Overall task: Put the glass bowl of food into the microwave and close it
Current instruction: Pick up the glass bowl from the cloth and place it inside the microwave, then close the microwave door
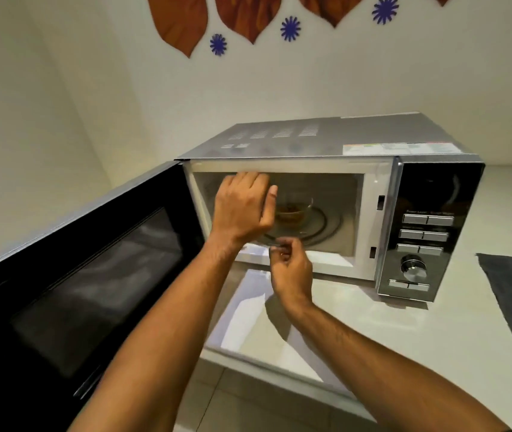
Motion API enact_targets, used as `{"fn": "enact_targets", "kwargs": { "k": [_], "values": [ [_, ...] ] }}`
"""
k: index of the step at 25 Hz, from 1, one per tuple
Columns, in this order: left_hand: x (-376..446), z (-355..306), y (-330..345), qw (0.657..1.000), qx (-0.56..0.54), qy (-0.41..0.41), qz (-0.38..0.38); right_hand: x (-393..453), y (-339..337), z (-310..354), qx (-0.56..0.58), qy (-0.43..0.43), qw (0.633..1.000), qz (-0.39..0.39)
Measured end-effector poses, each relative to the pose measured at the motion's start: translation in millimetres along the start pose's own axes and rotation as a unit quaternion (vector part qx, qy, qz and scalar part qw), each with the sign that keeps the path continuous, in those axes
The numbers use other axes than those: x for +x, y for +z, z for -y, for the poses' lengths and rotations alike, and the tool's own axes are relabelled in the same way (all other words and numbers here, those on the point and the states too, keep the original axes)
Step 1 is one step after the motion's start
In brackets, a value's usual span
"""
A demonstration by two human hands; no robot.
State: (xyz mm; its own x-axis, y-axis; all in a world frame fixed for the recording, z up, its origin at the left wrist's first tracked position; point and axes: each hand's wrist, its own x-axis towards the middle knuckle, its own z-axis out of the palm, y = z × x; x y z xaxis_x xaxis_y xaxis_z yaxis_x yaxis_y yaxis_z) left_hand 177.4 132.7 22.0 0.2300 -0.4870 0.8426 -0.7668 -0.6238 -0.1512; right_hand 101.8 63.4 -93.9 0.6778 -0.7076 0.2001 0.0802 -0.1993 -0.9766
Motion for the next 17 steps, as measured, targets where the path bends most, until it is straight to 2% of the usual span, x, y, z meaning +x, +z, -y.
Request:
{"fn": "enact_targets", "kwargs": {
  "k": [3,6,9,11,13,17],
  "values": [
    [7,6,-49,0.994,0.101,0.004,0.027,-41,12,0,0.026,0.062,0.994,0.086],
    [12,22,-85,0.971,0.193,-0.071,0.123,-66,29,4,0.041,0.134,0.973,0.182],
    [10,42,-110,0.906,0.267,-0.205,0.256,-93,47,13,0.095,0.248,0.913,0.309],
    [6,51,-122,0.849,0.295,-0.304,0.315,-108,56,14,0.071,0.263,0.889,0.368],
    [3,54,-129,0.815,0.292,-0.361,0.348,-121,66,16,0.037,0.263,0.879,0.396],
    [1,47,-139,0.803,0.303,-0.333,0.391,-145,65,31,0.068,0.310,0.861,0.397]
  ]
}}
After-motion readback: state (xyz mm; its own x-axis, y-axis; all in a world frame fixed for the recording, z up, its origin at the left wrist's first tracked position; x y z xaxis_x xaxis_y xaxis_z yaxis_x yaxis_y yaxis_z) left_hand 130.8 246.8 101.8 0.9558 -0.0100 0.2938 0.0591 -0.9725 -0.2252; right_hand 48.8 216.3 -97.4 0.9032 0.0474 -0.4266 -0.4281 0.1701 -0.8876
